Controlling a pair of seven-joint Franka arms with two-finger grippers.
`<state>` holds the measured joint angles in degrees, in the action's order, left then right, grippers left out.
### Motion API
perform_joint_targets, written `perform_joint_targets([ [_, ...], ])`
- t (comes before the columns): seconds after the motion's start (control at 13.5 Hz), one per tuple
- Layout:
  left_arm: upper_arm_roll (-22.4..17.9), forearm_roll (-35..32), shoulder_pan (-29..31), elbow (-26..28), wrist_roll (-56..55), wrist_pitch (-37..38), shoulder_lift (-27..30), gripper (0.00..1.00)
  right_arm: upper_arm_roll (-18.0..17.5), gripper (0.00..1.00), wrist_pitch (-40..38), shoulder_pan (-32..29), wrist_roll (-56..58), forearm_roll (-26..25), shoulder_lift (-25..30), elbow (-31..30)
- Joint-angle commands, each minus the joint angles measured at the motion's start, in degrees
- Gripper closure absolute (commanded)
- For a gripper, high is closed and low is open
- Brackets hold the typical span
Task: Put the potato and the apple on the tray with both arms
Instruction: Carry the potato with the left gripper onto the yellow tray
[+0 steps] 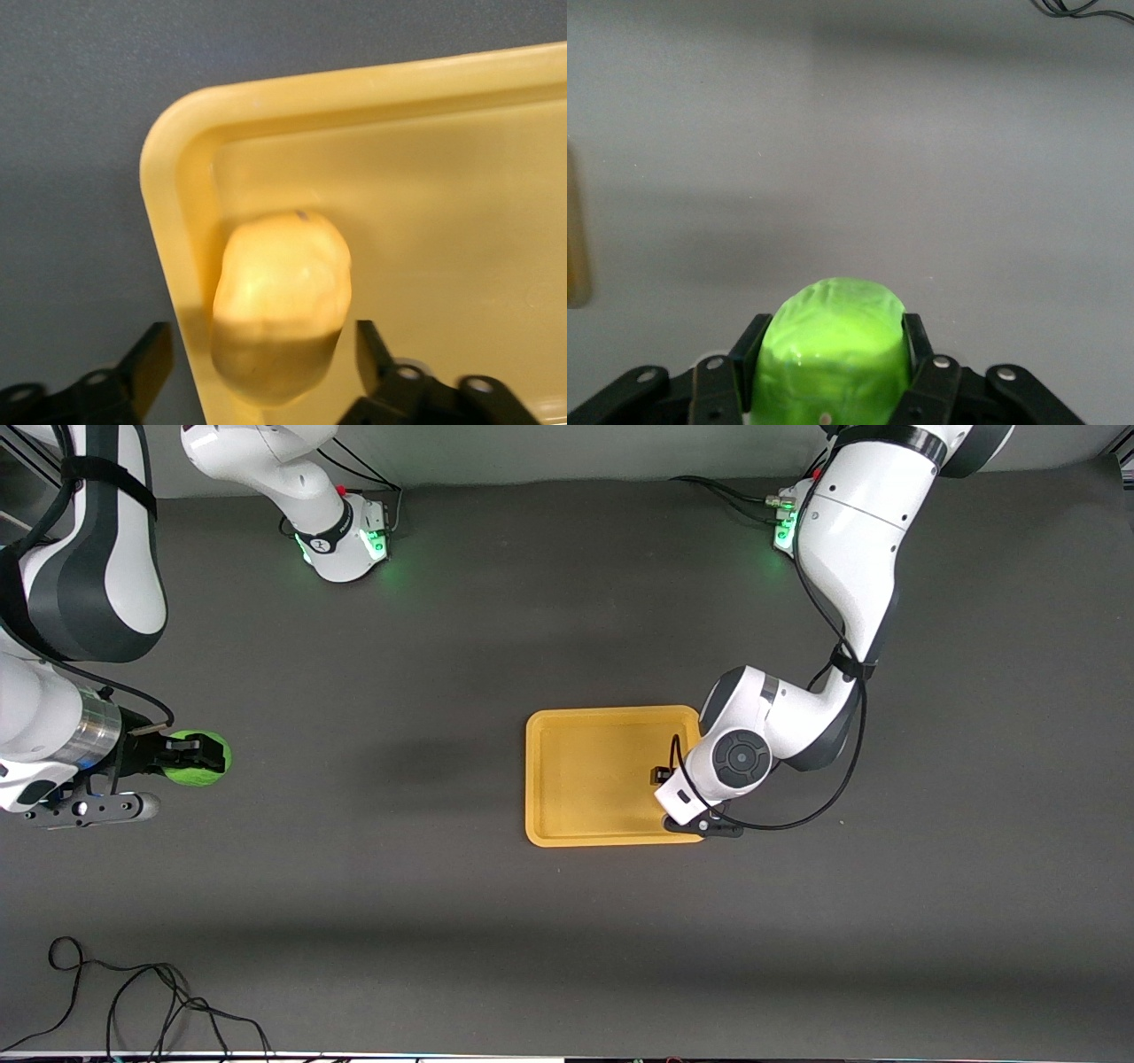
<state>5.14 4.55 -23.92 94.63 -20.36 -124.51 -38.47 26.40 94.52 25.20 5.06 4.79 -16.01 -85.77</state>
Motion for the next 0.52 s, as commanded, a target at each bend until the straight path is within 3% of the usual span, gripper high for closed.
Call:
perform_joint_targets([
  [0.0, -1.0, -1.3, -0.96, -1.12, -1.7, 0.93, 0.23, 0.0, 0.14, 0.55, -0.47, 0.38, -1.19, 0.22, -0.6, 1.39],
  [0.22, -2.66, -1.38, 0.27, -1.29, -0.66, 4.26, 4.88, 0.0, 0.23, 0.55, -0.3, 2.74, -1.28, 0.22, -0.69, 1.66],
  [0.44, -3.99, -1.82, 6.4, -1.56, 7.41, 8.5, 11.29, 0.0, 0.14, 0.55, -0.39, 6.52, -8.64, 0.22, -1.13, 3.32],
])
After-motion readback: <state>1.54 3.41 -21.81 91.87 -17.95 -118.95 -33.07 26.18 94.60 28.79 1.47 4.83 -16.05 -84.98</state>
